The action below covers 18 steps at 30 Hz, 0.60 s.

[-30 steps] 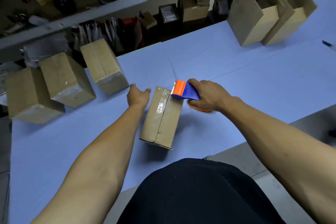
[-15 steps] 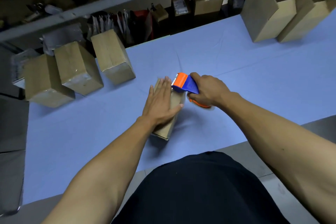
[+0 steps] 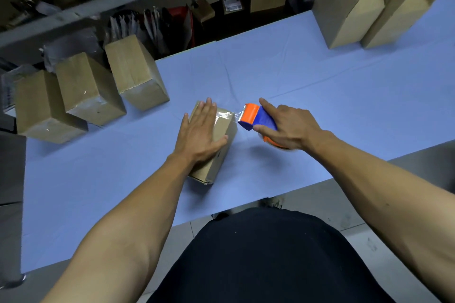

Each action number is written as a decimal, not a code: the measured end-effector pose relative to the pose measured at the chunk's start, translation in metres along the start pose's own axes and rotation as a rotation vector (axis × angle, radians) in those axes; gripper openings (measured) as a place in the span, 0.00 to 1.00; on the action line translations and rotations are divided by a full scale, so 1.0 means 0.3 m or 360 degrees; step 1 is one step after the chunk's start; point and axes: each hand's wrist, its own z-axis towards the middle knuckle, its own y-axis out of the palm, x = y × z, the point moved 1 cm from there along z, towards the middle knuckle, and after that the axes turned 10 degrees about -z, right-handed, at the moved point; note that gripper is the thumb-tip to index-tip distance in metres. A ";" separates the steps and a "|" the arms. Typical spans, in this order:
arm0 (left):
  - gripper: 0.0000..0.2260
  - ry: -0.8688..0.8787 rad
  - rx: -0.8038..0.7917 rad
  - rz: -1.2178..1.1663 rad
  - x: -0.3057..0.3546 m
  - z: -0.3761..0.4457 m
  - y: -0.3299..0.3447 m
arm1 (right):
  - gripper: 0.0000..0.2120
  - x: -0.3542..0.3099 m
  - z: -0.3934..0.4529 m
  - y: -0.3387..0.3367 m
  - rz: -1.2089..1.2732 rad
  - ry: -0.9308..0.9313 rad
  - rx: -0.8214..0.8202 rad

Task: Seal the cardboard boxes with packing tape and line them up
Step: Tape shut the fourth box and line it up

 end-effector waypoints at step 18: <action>0.39 -0.0258 0.0101 -0.0062 0.071 -0.038 0.050 | 0.15 -0.243 0.091 -0.145 -0.0478 0.0203 -0.0037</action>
